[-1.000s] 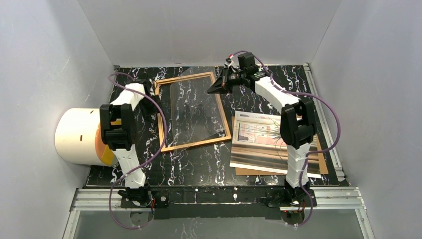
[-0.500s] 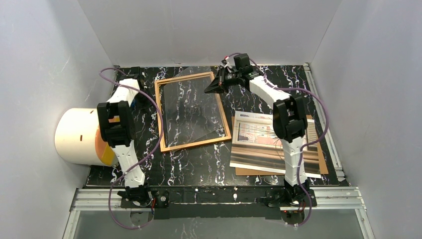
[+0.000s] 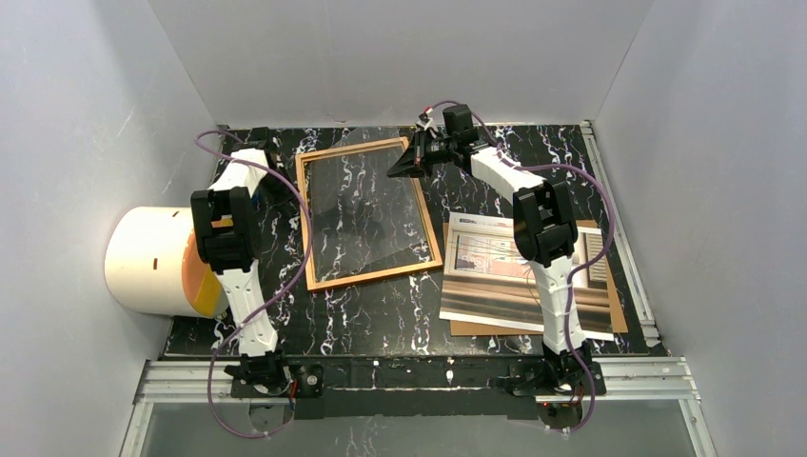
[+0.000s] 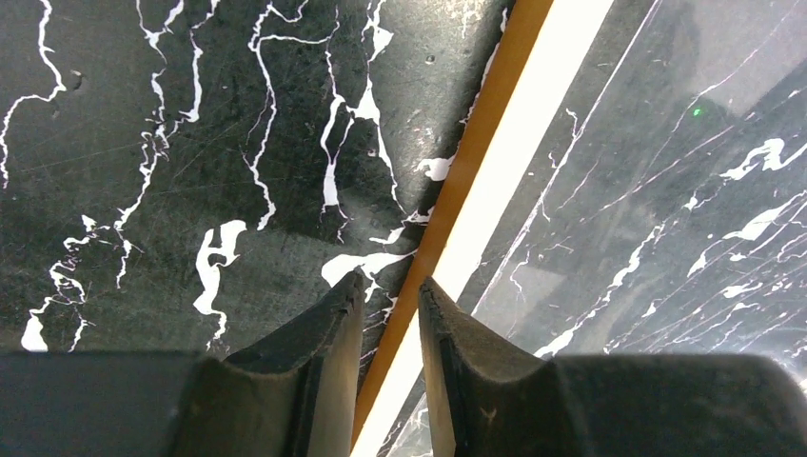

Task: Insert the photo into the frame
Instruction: Place the photo frame item in the photo frame.

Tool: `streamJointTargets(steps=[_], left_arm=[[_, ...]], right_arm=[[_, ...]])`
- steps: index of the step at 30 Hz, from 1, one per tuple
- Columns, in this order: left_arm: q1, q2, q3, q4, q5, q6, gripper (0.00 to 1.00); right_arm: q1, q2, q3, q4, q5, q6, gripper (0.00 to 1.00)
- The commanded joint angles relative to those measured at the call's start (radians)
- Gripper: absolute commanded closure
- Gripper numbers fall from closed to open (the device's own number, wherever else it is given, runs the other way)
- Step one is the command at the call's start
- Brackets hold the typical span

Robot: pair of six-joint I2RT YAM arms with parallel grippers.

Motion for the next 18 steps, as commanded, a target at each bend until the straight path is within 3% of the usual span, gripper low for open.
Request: streamJointTargets(steps=[1, 18], left_arm=[[0.007, 0.034, 0.019, -0.023, 0.012, 0.005, 0.75], [0.008, 0.058, 0.027, -0.03, 0.023, -0.006, 0.76]], right_arm=[[-0.002, -0.027, 0.026, 0.083, -0.045, -0.034, 0.99], [-0.001, 0.038, 0.075, 0.11, -0.091, -0.087, 0.99]])
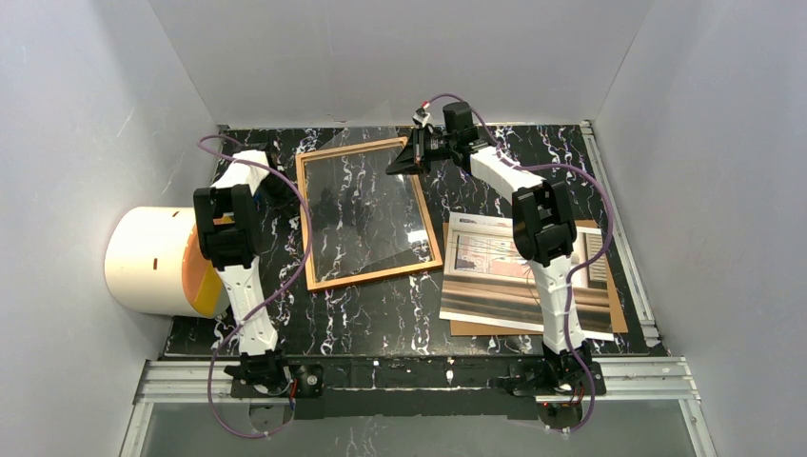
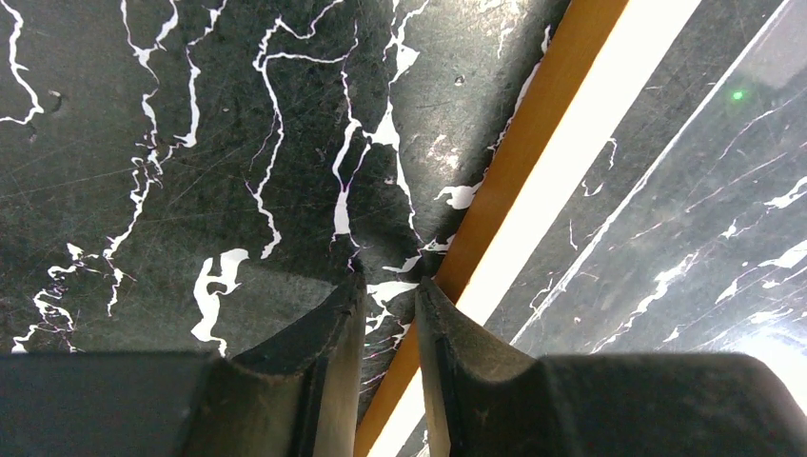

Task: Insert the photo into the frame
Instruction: Place the photo frame item in the photo frame.

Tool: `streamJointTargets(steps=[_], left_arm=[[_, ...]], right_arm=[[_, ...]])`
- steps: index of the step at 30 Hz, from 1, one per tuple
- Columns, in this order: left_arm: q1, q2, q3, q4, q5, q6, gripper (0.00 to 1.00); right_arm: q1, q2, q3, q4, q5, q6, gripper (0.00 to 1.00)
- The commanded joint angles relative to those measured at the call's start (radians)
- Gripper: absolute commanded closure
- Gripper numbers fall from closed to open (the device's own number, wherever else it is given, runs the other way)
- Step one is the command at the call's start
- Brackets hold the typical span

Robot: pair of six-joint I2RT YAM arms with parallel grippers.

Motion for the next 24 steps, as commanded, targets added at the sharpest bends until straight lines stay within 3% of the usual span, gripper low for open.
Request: streamJointTargets(steps=[1, 24], left_arm=[[0.002, 0.01, 0.013, -0.028, 0.011, -0.002, 0.76], [0.003, 0.032, 0.03, -0.043, 0.039, 0.007, 0.76]], right_arm=[[-0.003, 0.036, 0.065, 0.044, -0.043, -0.023, 0.99], [-0.038, 0.158, 0.174, -0.095, -0.01, -0.12, 0.99]])
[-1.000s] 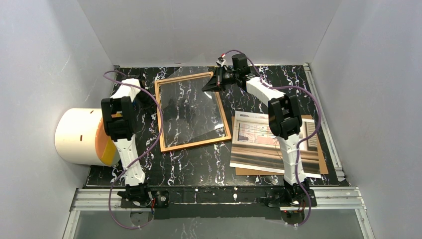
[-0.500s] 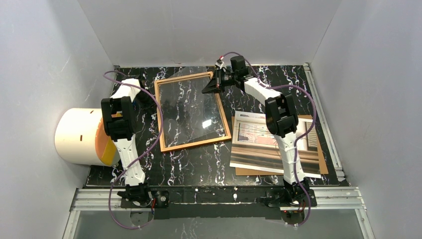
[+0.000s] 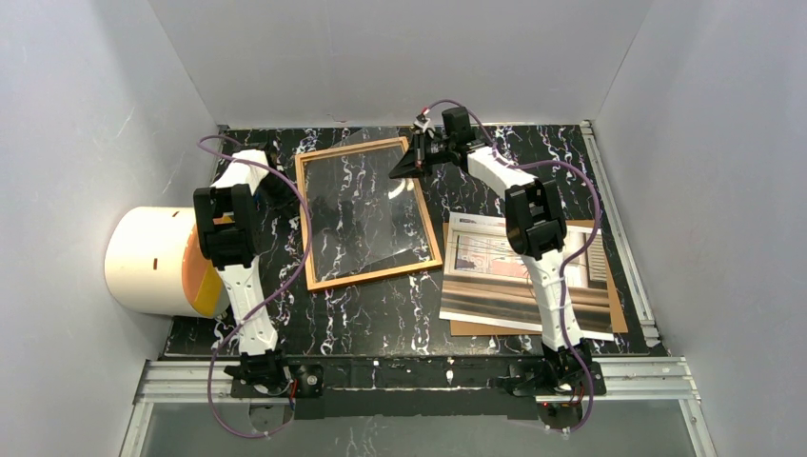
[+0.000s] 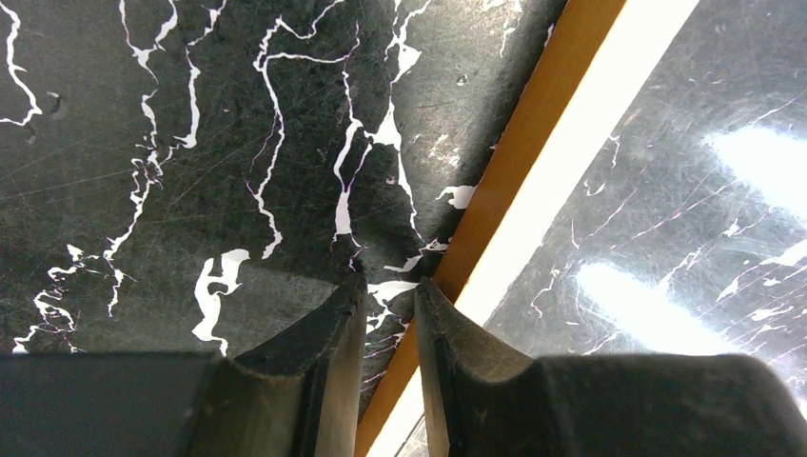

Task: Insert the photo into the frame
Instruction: Place the photo frame item in the photo frame.

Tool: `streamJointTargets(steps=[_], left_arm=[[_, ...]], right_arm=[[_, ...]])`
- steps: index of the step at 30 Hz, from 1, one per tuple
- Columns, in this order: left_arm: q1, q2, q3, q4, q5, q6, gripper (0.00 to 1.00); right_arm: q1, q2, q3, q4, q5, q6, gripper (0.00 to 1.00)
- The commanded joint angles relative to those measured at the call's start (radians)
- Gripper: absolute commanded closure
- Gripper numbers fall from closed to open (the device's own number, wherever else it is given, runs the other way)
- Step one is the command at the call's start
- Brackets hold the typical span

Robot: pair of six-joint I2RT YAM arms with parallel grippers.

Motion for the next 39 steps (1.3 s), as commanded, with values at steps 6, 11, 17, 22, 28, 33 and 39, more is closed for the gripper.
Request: streamJointTargets(steps=[6, 11, 17, 22, 28, 33, 39], left_arm=[[0.0, 0.034, 0.027, -0.035, 0.044, 0.005, 0.75], [0.001, 0.034, 0.029, -0.035, 0.046, 0.005, 0.75], [0.001, 0.034, 0.025, -0.037, 0.048, 0.003, 0.75], [0.001, 0.034, 0.027, -0.038, 0.046, 0.007, 0.75], [0.0, 0.034, 0.027, -0.038, 0.046, 0.009, 0.75], [0.001, 0.036, 0.029, -0.038, 0.047, 0.01, 0.75], [0.0, 0.036, 0.029, -0.04, 0.049, 0.01, 0.75]], right_arm=[[-0.029, 0.063, 0.06, -0.029, -0.052, -0.104, 0.96], [-0.029, 0.004, -0.083, 0.115, -0.09, -0.119, 0.98], [-0.029, -0.057, -0.187, 0.338, -0.121, -0.038, 0.99], [-0.028, -0.084, -0.225, 0.458, -0.129, 0.043, 0.99], [-0.029, -0.133, -0.26, 0.52, -0.108, 0.07, 0.99], [-0.029, -0.123, -0.263, 0.524, -0.102, 0.087, 0.99], [-0.029, -0.098, -0.253, 0.502, -0.093, 0.087, 0.99]])
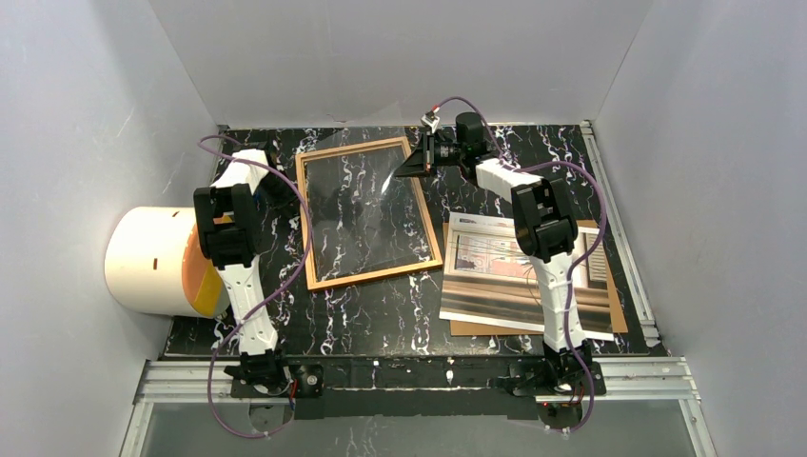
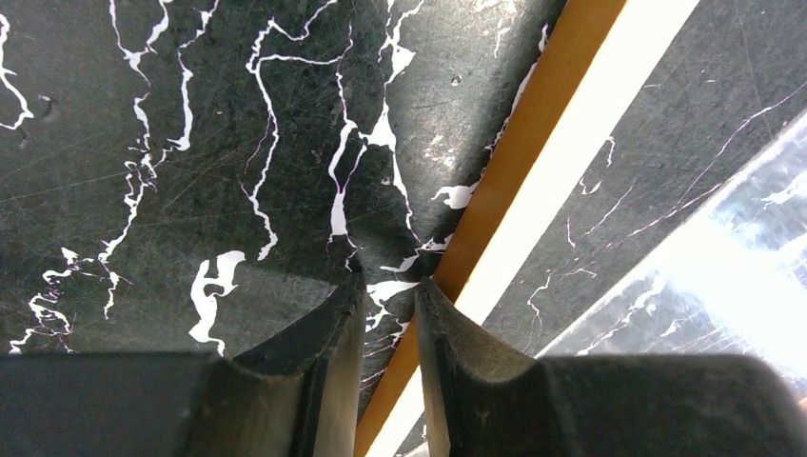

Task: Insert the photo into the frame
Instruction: Place the photo frame item in the photo frame.

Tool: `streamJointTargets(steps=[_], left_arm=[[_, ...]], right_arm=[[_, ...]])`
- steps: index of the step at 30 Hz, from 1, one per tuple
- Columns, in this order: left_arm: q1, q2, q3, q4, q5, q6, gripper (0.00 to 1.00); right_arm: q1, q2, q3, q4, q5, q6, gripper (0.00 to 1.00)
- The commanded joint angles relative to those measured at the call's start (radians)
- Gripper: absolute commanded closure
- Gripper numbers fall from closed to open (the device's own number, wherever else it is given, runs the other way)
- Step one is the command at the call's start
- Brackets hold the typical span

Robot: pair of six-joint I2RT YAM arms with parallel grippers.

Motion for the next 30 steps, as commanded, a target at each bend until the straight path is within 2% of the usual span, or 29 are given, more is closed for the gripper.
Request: streamJointTargets(steps=[1, 30], left_arm=[[0.0, 0.03, 0.018, -0.03, 0.039, 0.007, 0.75], [0.0, 0.04, 0.023, -0.036, 0.053, 0.007, 0.75]], right_arm=[[0.001, -0.003, 0.023, 0.017, -0.005, 0.004, 0.99], [0.002, 0.121, 0.114, -0.039, -0.03, 0.001, 0.99]])
